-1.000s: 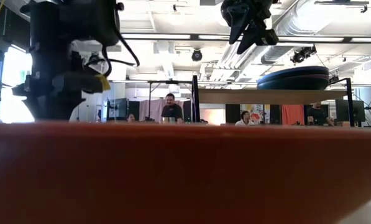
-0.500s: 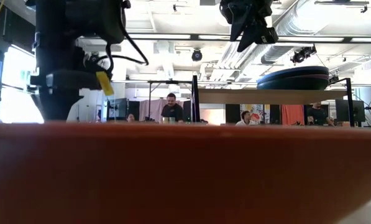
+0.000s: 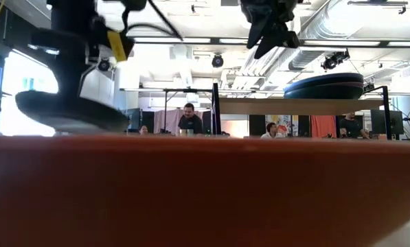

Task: Place and stack plates onto a shelf
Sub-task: Put the black plate on the shelf

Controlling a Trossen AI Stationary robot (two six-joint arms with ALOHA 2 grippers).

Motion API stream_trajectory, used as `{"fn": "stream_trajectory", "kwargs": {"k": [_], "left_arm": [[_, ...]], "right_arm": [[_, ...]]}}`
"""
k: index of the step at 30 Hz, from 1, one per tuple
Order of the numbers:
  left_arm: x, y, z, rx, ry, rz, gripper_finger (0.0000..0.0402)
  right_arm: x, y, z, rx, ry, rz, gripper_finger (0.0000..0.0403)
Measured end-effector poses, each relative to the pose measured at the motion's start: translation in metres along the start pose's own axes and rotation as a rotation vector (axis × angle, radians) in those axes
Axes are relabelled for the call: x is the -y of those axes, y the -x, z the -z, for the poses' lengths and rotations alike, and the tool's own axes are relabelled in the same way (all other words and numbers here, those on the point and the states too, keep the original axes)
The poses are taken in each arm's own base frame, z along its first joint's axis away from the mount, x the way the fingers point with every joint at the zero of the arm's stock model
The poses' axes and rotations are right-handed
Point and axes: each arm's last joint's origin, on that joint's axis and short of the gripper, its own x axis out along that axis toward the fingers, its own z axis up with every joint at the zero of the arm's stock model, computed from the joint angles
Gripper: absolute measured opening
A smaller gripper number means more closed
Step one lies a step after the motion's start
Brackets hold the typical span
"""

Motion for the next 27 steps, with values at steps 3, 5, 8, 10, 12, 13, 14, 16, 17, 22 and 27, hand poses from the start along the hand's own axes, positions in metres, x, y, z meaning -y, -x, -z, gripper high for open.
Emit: {"fn": "stream_trajectory", "kwargs": {"k": [3,5,8,10,12,13,14,16,17,22,27], "left_arm": [[-0.006,0.012,0.001,-0.003,-0.101,-0.077,0.0001],[-0.01,0.02,0.001,-0.006,-0.186,-0.126,0.0001],[-0.017,0.03,0.001,-0.012,-0.339,-0.216,0.0001],[-0.02,0.037,0.0,0.002,-0.447,-0.286,0.0001],[-0.024,0.042,-0.002,0.03,-0.541,-0.378,0.0001],[-0.025,0.045,-0.003,0.04,-0.588,-0.426,0.0001],[-0.026,0.048,-0.004,0.051,-0.634,-0.468,0.0001],[-0.029,0.053,-0.009,0.073,-0.711,-0.542,0.0001],[-0.031,0.055,-0.01,0.076,-0.746,-0.574,0.0001],[-0.038,0.063,-0.02,0.09,-0.826,-0.647,0.0001],[-0.046,0.068,-0.032,0.125,-0.839,-0.695,0.0001]], "right_arm": [[0.0,0.0,-0.004,0.038,-0.003,-0.001,0.0142],[0.0,0.0,-0.008,0.074,-0.02,-0.008,0.0155],[0.003,0.002,-0.017,0.143,-0.126,-0.03,0.0173],[0.007,0.003,-0.024,0.185,-0.202,-0.052,0.018],[0.01,0.004,-0.031,0.228,-0.24,-0.073,0.0182],[0.012,0.005,-0.034,0.249,-0.251,-0.081,0.0183],[0.014,0.006,-0.038,0.27,-0.257,-0.09,0.0183],[0.017,0.008,-0.044,0.314,-0.269,-0.107,0.0183],[0.019,0.009,-0.047,0.333,-0.273,-0.115,0.0183],[0.024,0.013,-0.058,0.422,-0.275,-0.138,0.0183],[0.025,0.016,-0.065,0.524,-0.23,-0.09,0.0183]]}}
